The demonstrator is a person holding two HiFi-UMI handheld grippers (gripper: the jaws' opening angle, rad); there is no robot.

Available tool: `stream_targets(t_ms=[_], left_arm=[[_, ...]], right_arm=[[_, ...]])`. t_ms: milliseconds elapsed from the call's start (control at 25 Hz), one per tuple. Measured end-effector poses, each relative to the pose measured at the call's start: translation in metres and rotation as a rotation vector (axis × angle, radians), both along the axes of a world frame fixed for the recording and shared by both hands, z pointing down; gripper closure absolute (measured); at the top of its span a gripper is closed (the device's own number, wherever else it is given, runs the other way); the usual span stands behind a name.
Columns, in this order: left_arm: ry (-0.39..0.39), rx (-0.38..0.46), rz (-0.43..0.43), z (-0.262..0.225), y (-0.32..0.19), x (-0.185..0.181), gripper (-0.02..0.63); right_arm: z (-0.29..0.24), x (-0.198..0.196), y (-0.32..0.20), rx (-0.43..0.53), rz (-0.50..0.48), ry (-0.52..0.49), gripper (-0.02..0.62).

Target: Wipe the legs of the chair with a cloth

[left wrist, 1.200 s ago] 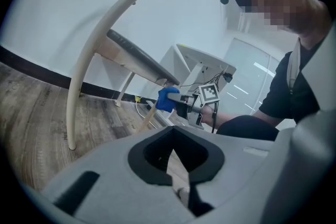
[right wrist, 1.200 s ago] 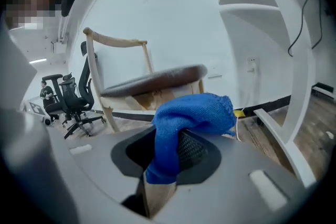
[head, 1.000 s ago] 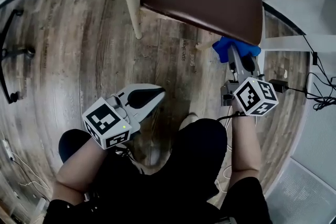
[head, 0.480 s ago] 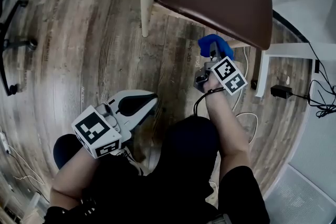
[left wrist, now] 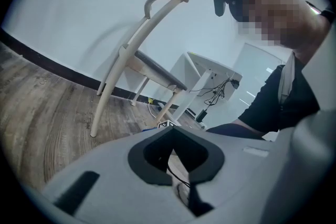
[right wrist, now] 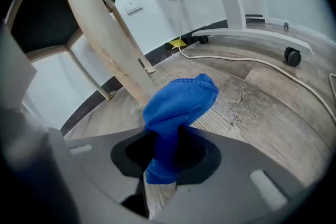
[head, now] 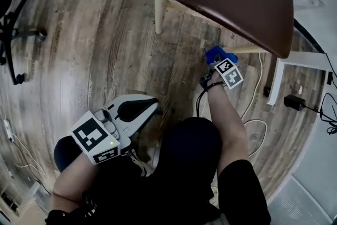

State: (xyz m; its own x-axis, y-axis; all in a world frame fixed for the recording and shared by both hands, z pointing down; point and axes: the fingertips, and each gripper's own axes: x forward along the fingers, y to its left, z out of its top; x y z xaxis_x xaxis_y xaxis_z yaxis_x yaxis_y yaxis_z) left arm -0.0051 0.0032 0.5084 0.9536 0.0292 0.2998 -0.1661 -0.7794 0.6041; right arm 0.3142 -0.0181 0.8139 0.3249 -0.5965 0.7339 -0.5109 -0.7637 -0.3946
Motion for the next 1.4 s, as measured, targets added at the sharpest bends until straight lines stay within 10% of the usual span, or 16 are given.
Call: stream_targets(t_ms=[320,560,760,1000,1400], left_arm=[[0.021,0.0,0.034,-0.002,0.005,0.013,0.6],[0.071,0.036,0.05,-0.018,0.0,0.028,0.6],[0.064,0.249,0.114,-0.037,-0.002,0.036,0.6],[0.056,0.374,0.139,-0.051,0.003,0.039,0.6],[0.082,0.31,0.102,-0.055,-0.001,0.017,0.6]], right_arm=[[-0.047,-0.01,-0.004,0.093,-0.193,0.053,0.497],[-0.172,-0.096,-0.042,0.342,-0.747,0.22,0.497],[-0.279,-0.187,-0.083,0.508,-1.174,0.405,0.497],[-0.297,-0.236,-0.121,0.545,-1.255,0.332,0.497],[-0.298,-0.27,-0.163,0.595,-1.267,0.33,0.497]])
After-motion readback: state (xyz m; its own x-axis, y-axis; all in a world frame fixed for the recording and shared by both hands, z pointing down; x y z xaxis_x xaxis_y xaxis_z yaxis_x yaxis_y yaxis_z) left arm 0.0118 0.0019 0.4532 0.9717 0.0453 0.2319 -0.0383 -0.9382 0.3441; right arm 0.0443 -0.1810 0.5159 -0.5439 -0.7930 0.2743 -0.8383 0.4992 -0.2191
